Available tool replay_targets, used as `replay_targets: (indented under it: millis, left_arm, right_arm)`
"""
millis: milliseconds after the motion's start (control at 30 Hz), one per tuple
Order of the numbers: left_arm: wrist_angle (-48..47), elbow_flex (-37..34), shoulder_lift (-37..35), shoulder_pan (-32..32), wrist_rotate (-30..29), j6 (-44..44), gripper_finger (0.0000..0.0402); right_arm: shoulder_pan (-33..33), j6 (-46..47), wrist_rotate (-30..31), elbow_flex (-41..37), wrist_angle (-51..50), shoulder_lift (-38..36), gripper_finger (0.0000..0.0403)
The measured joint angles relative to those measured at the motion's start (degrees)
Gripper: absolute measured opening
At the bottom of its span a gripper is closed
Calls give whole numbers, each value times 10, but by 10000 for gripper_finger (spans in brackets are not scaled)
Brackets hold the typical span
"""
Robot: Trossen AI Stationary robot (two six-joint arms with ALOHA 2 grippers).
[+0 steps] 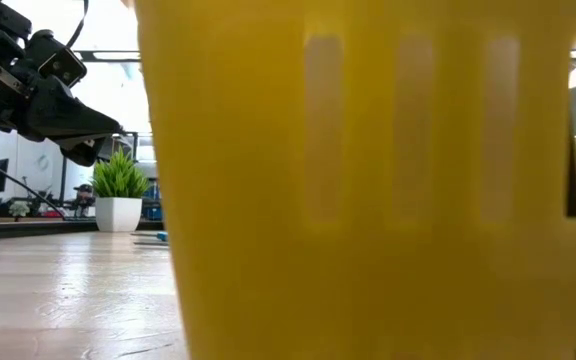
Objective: Pick & Place Paint Supplies
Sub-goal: Put the silver brush into the white bin
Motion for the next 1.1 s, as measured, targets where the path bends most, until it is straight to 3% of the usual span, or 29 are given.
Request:
replay_targets:
  millis: [1100]
  left_arm:
    - [0, 0, 0, 0, 0, 0, 0]
  right_arm:
    - [-20, -20, 3, -21, 75, 92, 61]
